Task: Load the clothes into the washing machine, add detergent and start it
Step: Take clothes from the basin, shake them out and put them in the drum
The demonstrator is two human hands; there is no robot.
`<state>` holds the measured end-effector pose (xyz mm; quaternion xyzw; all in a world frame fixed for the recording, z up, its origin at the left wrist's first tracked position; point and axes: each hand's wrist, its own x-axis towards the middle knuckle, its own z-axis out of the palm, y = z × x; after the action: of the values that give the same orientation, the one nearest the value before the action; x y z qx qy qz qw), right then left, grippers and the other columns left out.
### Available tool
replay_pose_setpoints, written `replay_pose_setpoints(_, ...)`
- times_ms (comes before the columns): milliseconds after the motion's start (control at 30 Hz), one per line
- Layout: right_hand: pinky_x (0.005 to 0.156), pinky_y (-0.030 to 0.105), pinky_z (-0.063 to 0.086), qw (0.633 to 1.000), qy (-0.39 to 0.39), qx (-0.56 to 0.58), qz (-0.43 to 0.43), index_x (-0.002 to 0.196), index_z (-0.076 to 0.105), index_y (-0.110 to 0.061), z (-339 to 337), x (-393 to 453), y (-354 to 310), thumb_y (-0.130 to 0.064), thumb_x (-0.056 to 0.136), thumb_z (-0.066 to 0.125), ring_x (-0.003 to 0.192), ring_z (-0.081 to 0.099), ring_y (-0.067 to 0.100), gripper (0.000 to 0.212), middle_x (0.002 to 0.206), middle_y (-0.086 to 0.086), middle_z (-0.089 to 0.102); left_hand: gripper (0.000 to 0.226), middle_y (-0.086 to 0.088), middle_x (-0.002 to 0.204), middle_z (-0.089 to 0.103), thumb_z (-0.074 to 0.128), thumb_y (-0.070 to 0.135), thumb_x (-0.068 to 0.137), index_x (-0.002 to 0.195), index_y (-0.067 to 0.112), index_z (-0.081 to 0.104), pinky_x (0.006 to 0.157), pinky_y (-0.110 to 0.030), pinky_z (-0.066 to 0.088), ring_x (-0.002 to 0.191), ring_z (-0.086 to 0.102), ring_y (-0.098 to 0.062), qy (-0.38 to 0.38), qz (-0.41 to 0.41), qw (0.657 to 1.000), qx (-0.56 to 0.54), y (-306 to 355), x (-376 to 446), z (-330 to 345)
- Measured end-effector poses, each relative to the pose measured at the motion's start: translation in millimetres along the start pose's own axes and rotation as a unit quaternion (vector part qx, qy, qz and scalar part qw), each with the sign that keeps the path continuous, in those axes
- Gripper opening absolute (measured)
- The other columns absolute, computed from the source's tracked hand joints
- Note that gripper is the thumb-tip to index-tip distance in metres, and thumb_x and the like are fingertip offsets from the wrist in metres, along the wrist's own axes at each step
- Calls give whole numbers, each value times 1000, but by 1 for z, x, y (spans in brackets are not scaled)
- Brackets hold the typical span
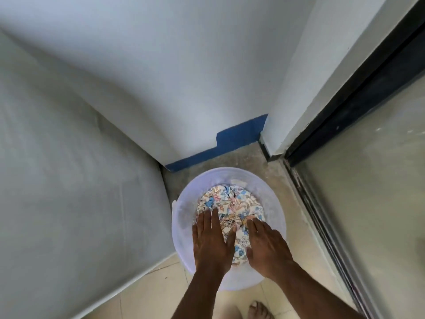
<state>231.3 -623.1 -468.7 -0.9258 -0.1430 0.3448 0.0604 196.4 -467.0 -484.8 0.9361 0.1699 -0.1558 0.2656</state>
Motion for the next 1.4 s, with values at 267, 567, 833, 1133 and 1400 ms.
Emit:
replay_pose_setpoints(267,108,42,44,998,-43,-52,6,158,24,-12,83,62,0,-40,95,59,134,50,33,78,149,13,49,83,-3,158,45,57,45,94,163,17,21,121,-46,35,145,44,-28,-102,-45,991,75,-56,20,88)
replay_pose_setpoints(567,102,33,51,999,-1,28,21,145,53,-25,88,61,-13,-23,101,59,121,66,23,45,133,2,67,16,0,62,68,82,19,57,66,22,69,70,-37,50,69,69,-26,-69,-83,984,140,-45,19,72)
replay_pose_setpoints(833,98,34,54,994,93,45,40,135,67,-40,-18,-28,-41,-23,97,56,114,70,19,43,124,-4,75,8,3,74,78,85,21,75,79,26,82,74,-37,52,70,72,-26,44,-131,990,5,1,-31,-45)
replay_pose_setpoints(1133,49,31,55,985,171,16,35,107,79,-41,-180,-146,-76,-16,65,87,61,72,16,49,78,-10,76,42,-4,64,54,66,24,91,57,20,41,58,-33,41,67,57,-26,78,-128,984,-92,89,-102,-219)
replay_pose_setpoints(1400,50,34,55,933,331,132,-54,109,79,-26,-285,-239,-112,-5,73,83,68,67,17,42,88,-10,69,6,6,89,77,76,29,92,93,23,78,70,-30,54,82,70,-16,141,-91,968,-188,145,-171,-340)
